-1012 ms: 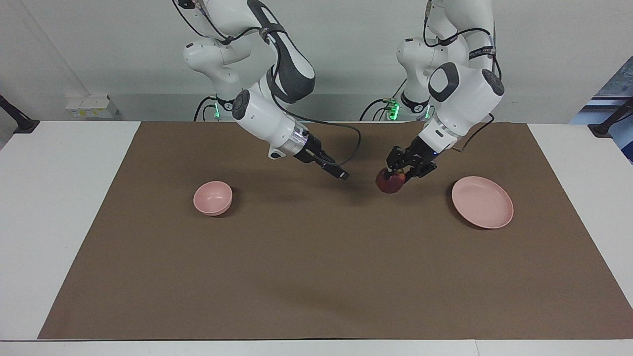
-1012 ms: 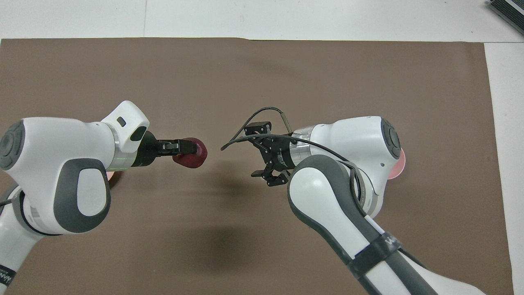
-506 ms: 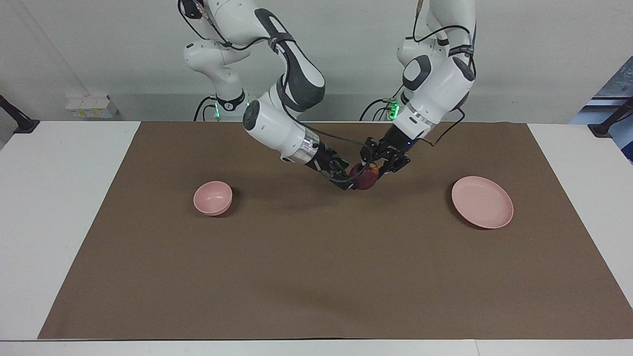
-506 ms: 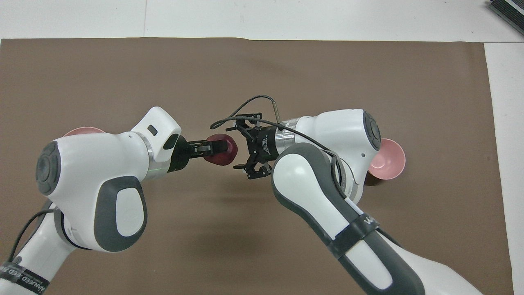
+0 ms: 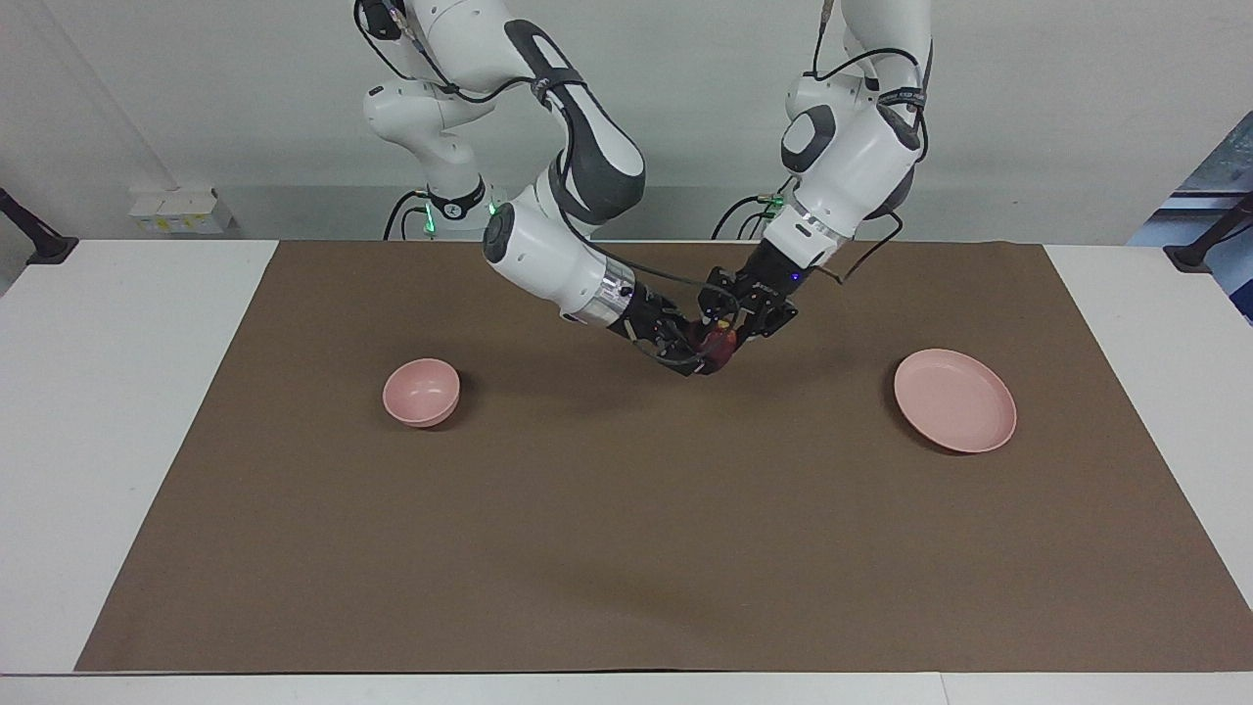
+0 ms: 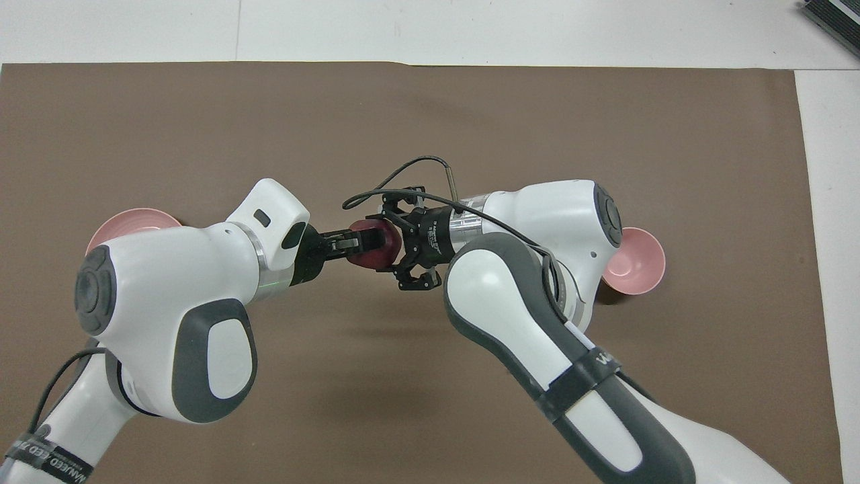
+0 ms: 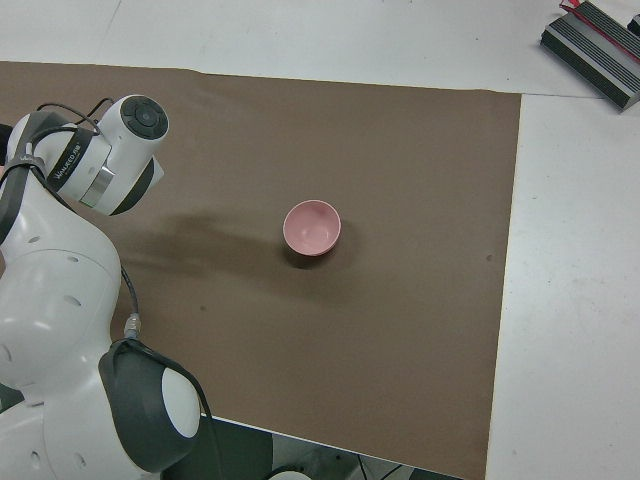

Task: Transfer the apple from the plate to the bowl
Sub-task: 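Close the right gripper on the apple held by the left gripper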

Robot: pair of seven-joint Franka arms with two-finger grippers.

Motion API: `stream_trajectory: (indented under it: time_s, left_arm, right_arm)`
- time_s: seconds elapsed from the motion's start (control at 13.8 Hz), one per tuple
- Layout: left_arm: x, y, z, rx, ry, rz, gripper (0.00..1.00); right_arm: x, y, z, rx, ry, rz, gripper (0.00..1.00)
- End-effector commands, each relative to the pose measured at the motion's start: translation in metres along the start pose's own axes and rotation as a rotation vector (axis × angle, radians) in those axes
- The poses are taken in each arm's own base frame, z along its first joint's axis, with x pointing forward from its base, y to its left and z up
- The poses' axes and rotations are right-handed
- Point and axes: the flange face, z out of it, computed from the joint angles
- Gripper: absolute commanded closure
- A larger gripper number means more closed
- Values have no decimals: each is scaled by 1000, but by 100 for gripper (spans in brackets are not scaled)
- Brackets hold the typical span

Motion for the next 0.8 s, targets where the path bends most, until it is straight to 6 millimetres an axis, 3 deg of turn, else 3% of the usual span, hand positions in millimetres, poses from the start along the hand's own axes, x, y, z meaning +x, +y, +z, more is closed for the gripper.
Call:
stream_trajectory:
  time_s: [0.0, 0.07, 0.14, 0.22, 0.29, 0.36, 0.58, 0.72]
  left_arm:
    - [-14, 12, -6, -26, -21, -15, 100]
    - [-13, 13, -7, -27, -21, -20, 94]
    - [-11, 14, -7, -28, -18, -31, 73]
    - [-8, 16, -8, -28, -12, -39, 34]
    - [-4, 15, -9, -25, -8, -39, 5]
    - [-1, 16, -12, -28, -2, -37, 0]
    - [6, 15, -12, -12, 7, -15, 0]
    - [28, 10, -18, 20, 12, 12, 0]
  right_arm:
    - [-2, -7, -1, 32, 0, 20, 98]
    - [-2, -7, -1, 31, -1, 20, 98]
    - [-2, -7, -1, 31, -1, 18, 98]
    - [-2, -7, -1, 32, 0, 15, 98]
    - [-1, -7, -1, 29, -1, 13, 98]
    - [0, -7, -1, 26, -1, 9, 98]
    - [1, -8, -6, 18, 18, -15, 98]
    - [-1, -10, -17, 5, 53, -62, 100]
